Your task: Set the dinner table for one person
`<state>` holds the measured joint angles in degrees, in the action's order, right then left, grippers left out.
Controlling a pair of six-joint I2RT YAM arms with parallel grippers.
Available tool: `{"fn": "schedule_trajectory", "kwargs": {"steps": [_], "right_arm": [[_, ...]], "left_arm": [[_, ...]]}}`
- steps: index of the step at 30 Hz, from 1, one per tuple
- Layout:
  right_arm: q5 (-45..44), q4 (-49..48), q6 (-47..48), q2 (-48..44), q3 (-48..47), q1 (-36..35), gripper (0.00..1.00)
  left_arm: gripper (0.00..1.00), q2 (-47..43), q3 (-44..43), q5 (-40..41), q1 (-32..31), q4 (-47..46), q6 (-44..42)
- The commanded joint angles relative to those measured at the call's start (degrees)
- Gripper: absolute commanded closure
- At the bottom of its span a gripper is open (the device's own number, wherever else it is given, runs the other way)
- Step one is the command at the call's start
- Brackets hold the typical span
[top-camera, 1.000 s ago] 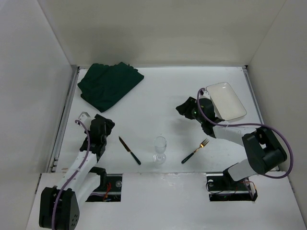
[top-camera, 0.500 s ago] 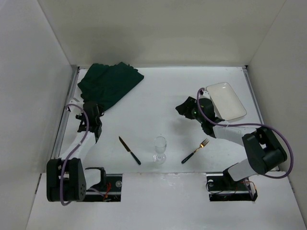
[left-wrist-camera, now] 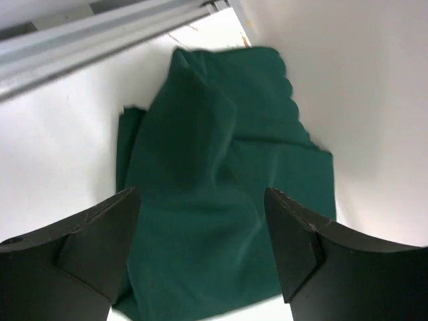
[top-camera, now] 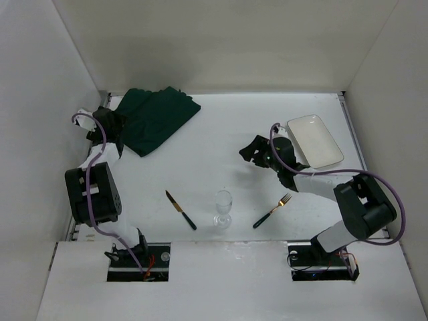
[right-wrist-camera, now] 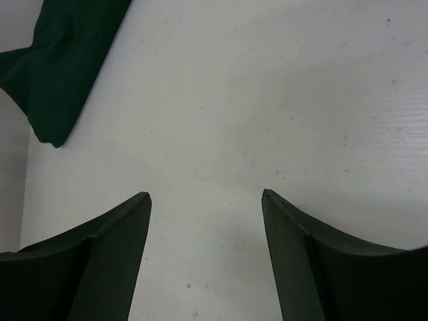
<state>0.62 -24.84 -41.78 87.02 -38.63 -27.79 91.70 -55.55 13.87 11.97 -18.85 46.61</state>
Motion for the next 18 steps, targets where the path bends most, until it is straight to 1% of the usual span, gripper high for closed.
{"fn": "schedule_trajectory", "kwargs": {"steps": [1,3,5,10,12,13,14,17,18], "right_arm": [[0.96,-2.40,1.09,0.08,-2.41,-1.08,0.27],[0.96,-2.41,1.17,0.43,-2.59,-1.25,0.27],[0.96,-2.06,1.17,0.78,-3.03,-1.69,0.27],[0.87,-2.14,1.61,1.30,-3.55,-2.84,0.27],[0.96,-1.97,1.70,1.74,-3.82,-3.01,0.27],[0.96,-1.97,1.79,1.83,-3.82,-3.19,0.27],[0.87,-1.97,1.88,1.66,-3.82,-3.19,0.27],[0.70,-2.14,2.05,1.31,-3.56,-3.19,0.27],[0.78,-2.14,2.05,1.31,-3.56,-3.19,0.27]], "left_arm": [[0.27,4.26,-6.05,-3.84,2.67,2.50,-2.22],[0.26,8.39,-10.35,-7.96,3.28,4.43,-3.97],[0.26,11.29,-13.17,-10.43,3.46,5.31,-5.47],[0.26,16.05,-16.87,-9.65,3.63,5.40,-6.62],[0.28,17.54,-17.92,-9.65,4.25,5.49,-6.79],[0.31,17.98,-18.19,-9.39,4.42,5.49,-6.80],[0.36,18.33,-18.36,-8.78,4.69,5.67,-6.80],[0.63,18.69,-19.07,-7.45,4.87,6.46,-6.79],[0.73,18.34,-19.33,-7.63,4.69,6.55,-6.88]]}}
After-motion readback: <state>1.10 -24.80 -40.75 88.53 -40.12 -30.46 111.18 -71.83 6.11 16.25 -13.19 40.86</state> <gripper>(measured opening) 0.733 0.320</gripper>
